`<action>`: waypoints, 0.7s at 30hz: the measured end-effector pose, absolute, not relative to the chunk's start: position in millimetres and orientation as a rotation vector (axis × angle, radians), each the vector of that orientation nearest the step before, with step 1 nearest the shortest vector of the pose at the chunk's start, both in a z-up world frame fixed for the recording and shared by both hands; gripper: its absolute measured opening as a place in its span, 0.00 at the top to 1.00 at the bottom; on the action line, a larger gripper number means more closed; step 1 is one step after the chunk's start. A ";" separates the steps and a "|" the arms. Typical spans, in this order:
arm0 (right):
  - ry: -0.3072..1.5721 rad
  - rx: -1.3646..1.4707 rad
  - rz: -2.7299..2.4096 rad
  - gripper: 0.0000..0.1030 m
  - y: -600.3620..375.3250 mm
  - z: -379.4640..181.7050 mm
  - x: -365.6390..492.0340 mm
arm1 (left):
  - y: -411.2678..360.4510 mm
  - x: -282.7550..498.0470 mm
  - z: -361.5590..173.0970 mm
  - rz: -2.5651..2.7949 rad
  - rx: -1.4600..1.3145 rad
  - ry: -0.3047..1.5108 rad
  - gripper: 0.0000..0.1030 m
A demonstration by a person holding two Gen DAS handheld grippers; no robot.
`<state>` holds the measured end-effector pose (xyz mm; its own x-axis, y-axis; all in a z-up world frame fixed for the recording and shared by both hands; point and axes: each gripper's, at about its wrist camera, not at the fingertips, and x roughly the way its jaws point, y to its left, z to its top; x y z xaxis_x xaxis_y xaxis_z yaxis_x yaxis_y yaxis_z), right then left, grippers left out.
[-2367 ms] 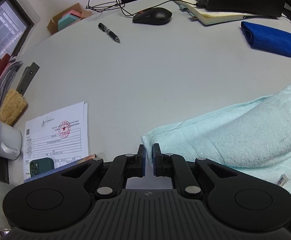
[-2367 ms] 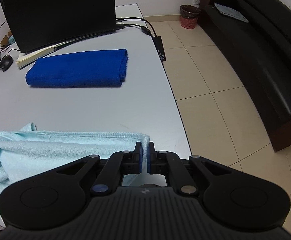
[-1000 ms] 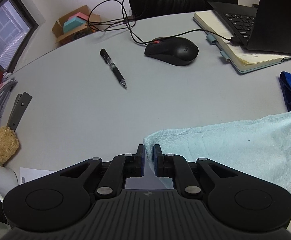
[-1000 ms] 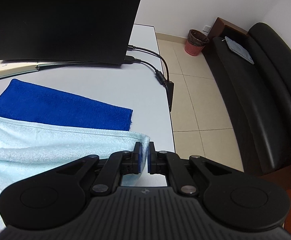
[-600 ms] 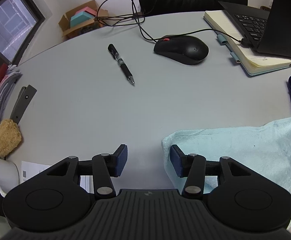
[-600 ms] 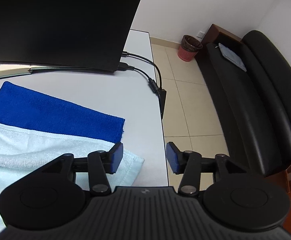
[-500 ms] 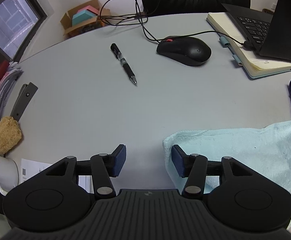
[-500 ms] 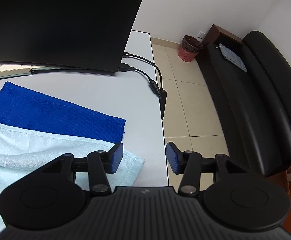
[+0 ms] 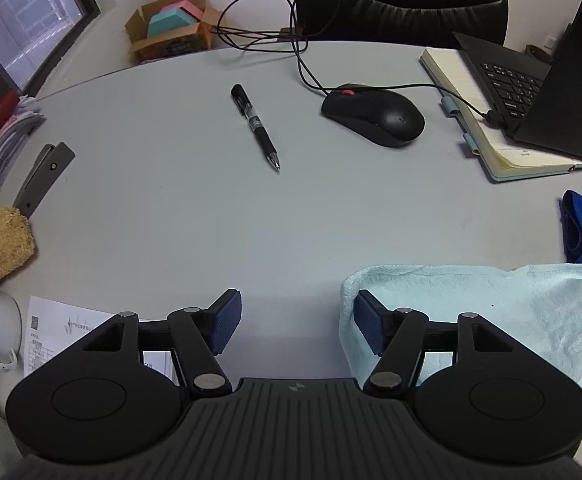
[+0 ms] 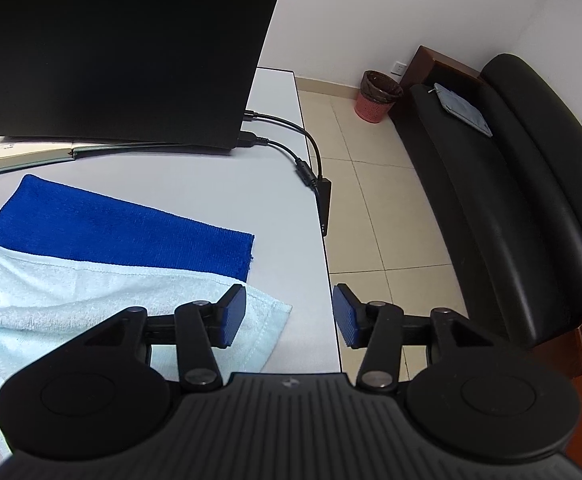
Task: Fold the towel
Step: 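Move both open grippers to the towel's labeled hem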
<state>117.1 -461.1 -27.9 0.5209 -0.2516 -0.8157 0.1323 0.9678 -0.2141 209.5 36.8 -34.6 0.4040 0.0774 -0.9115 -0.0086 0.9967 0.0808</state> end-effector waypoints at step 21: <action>1.028 -0.094 -0.209 0.51 -444.8 -34.3 61.3 | 7.0 154.9 -42.1 -0.031 0.034 1.186 0.34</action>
